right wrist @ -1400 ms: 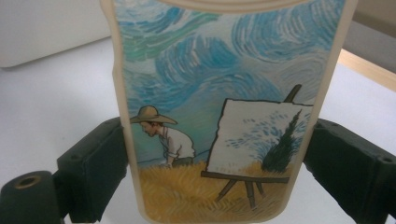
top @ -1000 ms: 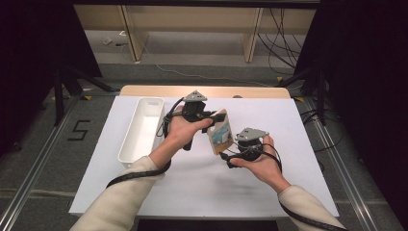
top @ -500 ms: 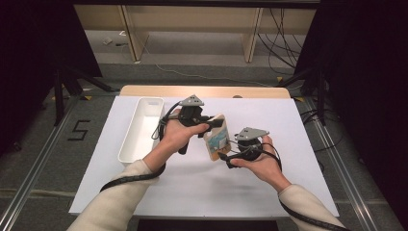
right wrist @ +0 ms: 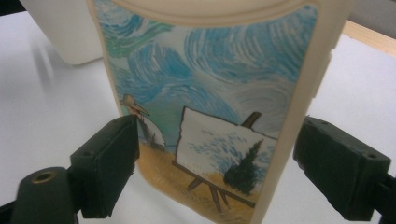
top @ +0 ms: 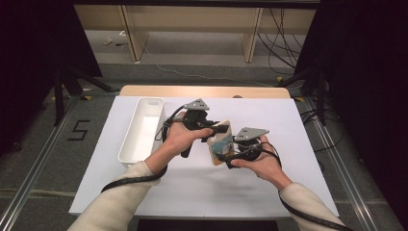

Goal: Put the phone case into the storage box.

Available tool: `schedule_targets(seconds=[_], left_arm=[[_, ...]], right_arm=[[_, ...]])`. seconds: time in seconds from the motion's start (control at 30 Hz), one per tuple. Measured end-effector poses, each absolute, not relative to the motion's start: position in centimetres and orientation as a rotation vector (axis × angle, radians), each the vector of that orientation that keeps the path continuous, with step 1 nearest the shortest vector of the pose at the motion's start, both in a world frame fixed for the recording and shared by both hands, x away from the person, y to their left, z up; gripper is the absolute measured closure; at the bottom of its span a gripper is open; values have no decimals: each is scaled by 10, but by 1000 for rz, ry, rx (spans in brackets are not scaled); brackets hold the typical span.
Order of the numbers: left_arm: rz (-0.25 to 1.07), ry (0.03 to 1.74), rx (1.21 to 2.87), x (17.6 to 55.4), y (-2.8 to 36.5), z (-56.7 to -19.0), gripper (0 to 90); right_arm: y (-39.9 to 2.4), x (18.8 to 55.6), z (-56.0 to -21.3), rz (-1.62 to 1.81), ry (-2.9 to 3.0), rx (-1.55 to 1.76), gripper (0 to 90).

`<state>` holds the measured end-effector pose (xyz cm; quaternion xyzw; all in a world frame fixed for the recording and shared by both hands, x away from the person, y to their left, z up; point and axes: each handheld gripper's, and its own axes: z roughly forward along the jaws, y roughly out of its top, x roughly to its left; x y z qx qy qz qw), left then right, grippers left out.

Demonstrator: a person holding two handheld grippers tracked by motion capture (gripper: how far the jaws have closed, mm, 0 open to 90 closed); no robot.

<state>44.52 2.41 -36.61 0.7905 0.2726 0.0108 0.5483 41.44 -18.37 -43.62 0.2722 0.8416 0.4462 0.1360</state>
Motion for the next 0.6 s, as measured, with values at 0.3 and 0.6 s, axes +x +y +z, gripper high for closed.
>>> schedule_targets(seconds=[0.3,0.6], left_arm=[[16,629,1866,444,22,-364,800],[13,626,1859,444,23,-363,800]], right_arm=[[-185,416,-436,1327,2441,770,278],[-186,416,-435,1315,2465,755,484]])
